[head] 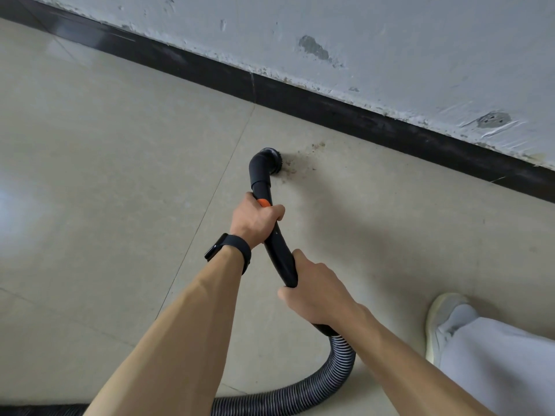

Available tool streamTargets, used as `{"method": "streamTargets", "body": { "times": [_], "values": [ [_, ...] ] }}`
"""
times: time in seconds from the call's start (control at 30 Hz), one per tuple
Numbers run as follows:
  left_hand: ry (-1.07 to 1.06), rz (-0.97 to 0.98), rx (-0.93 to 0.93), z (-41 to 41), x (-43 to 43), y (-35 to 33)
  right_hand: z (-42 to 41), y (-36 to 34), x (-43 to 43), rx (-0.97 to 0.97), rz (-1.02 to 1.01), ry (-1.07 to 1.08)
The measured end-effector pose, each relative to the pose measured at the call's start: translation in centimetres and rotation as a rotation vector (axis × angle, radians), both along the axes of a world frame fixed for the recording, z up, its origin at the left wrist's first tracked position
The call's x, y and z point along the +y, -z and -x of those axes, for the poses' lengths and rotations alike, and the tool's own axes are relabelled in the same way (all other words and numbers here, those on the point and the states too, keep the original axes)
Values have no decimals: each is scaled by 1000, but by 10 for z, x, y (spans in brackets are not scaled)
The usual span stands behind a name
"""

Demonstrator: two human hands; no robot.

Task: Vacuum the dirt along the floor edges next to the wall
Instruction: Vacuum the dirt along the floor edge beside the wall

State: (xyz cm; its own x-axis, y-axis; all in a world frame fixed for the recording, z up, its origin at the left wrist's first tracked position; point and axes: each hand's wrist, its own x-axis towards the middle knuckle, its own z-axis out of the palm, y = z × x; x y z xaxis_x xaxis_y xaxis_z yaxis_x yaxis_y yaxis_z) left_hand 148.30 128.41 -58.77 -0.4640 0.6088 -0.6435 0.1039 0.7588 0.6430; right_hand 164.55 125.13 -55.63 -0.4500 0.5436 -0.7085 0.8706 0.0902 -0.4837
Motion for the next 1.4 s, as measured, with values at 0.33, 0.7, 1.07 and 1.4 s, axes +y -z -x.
{"method": "streamTargets", "body": {
  "times": [0.33, 0.7, 1.07, 1.4],
  "values": [
    [49, 6, 5, -16, 27, -1, -15, 4, 19, 22, -7, 55],
    [133, -24, 4, -40, 60, 5, -35, 11, 36, 8, -23, 164],
    [174, -63, -11, -57, 94, 11, -49, 16, 64, -18, -55, 203],
    [84, -108, -131, -74, 108, 22, -62, 15, 86, -141, -150, 106]
  ]
}}
